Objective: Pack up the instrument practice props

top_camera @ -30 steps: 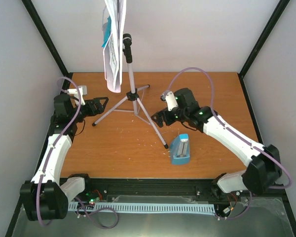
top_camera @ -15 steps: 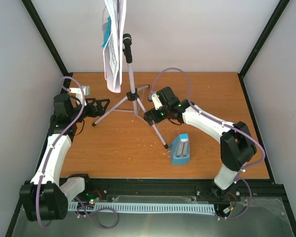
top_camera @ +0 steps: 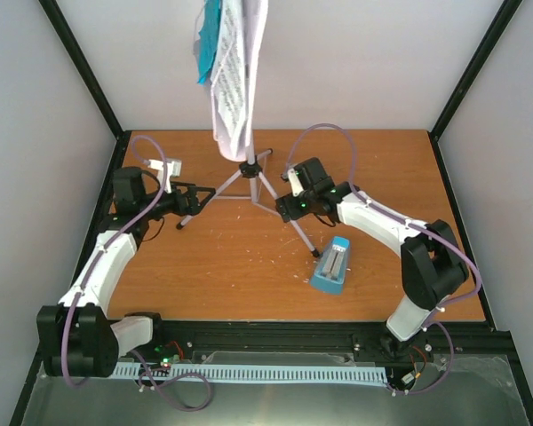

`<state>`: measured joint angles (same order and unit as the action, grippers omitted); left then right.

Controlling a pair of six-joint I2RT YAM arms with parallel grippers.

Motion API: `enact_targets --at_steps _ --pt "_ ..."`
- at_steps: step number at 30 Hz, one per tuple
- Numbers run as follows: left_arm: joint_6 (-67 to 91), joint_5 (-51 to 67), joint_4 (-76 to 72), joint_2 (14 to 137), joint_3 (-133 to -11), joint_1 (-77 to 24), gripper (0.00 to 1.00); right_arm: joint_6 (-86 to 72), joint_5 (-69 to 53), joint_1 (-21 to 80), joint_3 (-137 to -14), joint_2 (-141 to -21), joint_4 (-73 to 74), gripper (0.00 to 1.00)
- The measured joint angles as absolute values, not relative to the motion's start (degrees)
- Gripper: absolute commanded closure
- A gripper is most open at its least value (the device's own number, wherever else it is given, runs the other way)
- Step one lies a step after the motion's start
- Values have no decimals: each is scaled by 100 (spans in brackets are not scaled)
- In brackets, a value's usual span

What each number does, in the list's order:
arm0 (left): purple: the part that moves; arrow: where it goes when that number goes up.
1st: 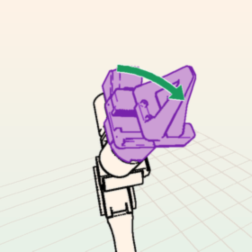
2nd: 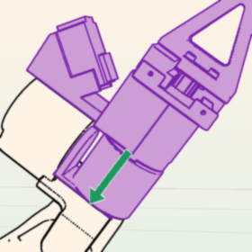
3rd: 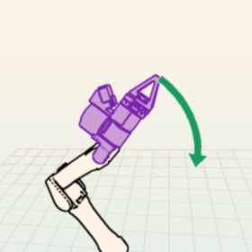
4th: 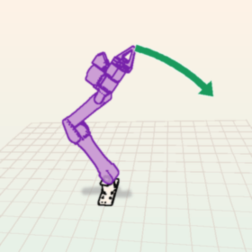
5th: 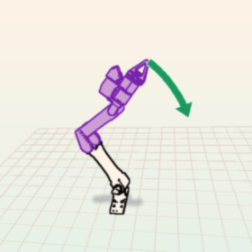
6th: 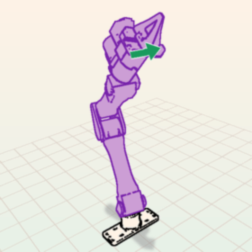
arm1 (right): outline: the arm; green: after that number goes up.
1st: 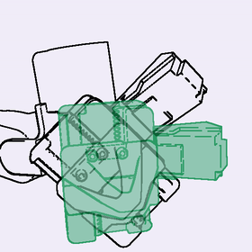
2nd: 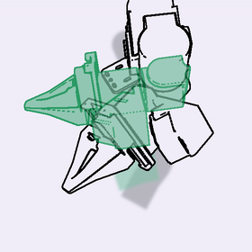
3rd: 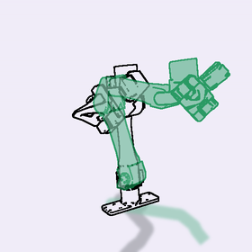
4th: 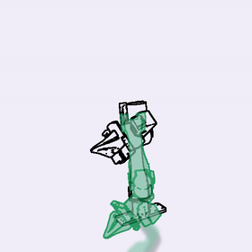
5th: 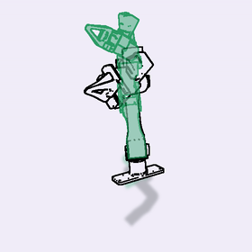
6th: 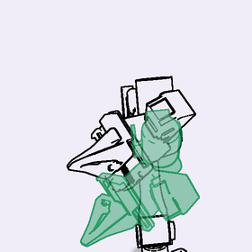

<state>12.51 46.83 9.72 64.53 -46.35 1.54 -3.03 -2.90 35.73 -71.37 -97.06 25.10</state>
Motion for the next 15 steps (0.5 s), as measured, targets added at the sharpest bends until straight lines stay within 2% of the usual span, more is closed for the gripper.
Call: enact_targets --at_steps 7,15 --pt "1605 4856 158 7002 -4628 -403 1 -346 -464 2877 -6641 -9341 2386 13" --pt "1317 4755 -167 8246 -5164 -805 3 -519 -1175 2467 -6154 -9015 2123 2"
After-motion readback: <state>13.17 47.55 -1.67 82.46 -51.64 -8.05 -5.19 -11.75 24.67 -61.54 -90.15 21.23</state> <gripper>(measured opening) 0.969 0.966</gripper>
